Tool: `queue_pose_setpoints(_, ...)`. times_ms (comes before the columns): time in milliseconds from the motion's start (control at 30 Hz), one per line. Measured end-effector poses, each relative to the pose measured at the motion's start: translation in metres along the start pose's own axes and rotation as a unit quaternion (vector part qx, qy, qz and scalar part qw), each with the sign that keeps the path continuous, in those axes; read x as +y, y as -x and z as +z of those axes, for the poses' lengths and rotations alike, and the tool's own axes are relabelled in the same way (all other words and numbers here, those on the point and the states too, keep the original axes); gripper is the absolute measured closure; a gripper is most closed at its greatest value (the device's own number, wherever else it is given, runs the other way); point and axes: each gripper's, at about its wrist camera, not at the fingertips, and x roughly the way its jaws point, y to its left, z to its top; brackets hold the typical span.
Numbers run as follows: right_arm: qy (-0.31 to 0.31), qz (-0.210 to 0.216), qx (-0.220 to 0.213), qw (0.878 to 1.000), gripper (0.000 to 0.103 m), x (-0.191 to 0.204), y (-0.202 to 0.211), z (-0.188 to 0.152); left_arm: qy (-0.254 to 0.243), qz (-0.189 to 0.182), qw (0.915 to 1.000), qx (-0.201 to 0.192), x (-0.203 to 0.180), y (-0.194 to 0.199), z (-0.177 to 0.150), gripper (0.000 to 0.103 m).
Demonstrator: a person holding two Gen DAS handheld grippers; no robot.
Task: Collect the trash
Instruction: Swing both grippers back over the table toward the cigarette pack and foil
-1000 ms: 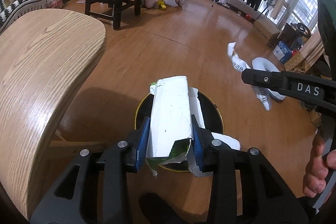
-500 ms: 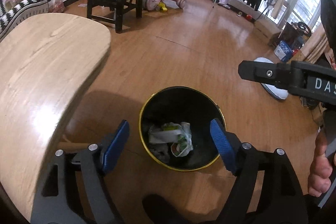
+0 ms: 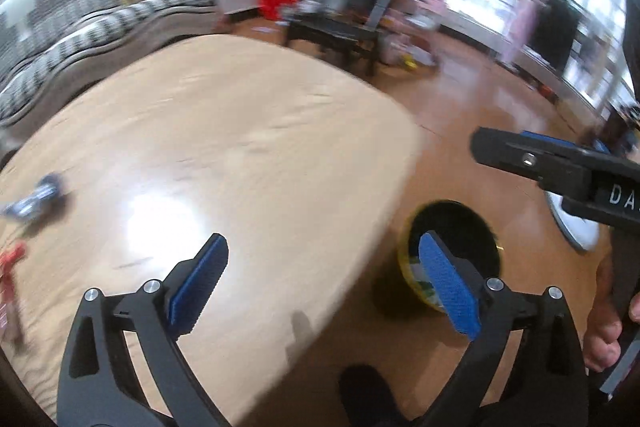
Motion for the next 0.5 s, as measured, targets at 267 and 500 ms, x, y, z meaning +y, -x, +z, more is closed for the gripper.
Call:
queue_pose_setpoints(267, 0.077, 0.06, 0.007, 0.995, 0.018, 0.12, -0.016, 0.007, 0.076, 0.094, 0.9925, -0.017, 0.123, 0.066, -0.032, 0.009)
queue_pose_setpoints(500, 0.139, 0.095, 0.015, 0.986, 0.016, 0.21, -0.027, -0.001, 0.121, 0.154, 0.9803, -0.024, 0.207, 0.109, -0.065, 0.008)
